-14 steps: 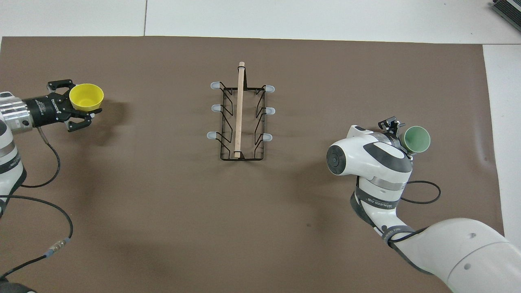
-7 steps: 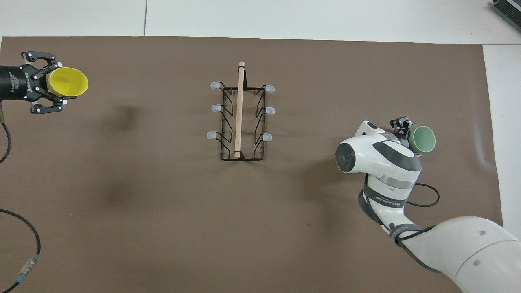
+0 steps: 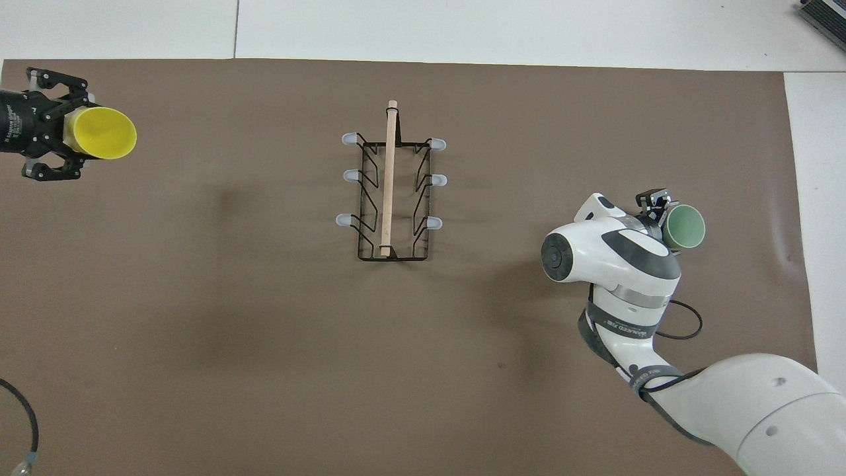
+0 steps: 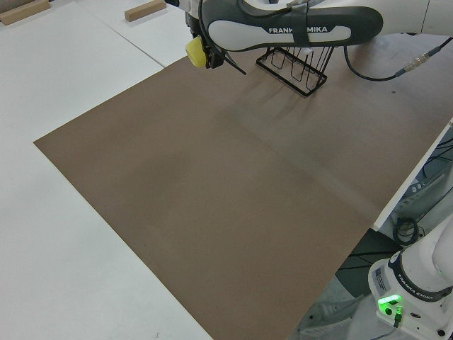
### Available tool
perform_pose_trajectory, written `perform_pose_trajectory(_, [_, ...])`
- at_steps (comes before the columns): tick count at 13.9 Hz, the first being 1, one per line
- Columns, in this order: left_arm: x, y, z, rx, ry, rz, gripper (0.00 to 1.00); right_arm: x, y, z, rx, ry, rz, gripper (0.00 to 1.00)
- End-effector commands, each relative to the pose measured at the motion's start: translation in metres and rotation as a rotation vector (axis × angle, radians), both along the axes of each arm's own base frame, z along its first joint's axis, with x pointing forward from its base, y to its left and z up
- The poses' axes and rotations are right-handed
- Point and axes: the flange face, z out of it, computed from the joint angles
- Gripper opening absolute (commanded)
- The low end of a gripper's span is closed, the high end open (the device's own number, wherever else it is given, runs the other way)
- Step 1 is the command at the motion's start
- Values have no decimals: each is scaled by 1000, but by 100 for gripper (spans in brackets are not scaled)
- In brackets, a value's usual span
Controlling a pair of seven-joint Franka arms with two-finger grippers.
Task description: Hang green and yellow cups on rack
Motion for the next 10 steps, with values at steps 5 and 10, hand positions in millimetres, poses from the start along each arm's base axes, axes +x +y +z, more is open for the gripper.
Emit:
perform_pose_trajectory(5, [-38,-100,23,303,-18,-101,0,-19,-8,-2,-12,9,-12,0])
perform_pose_trajectory(10, [-86,-197,-5,548,-147,-138,0,-12,-1,28,72,-42,-103,0])
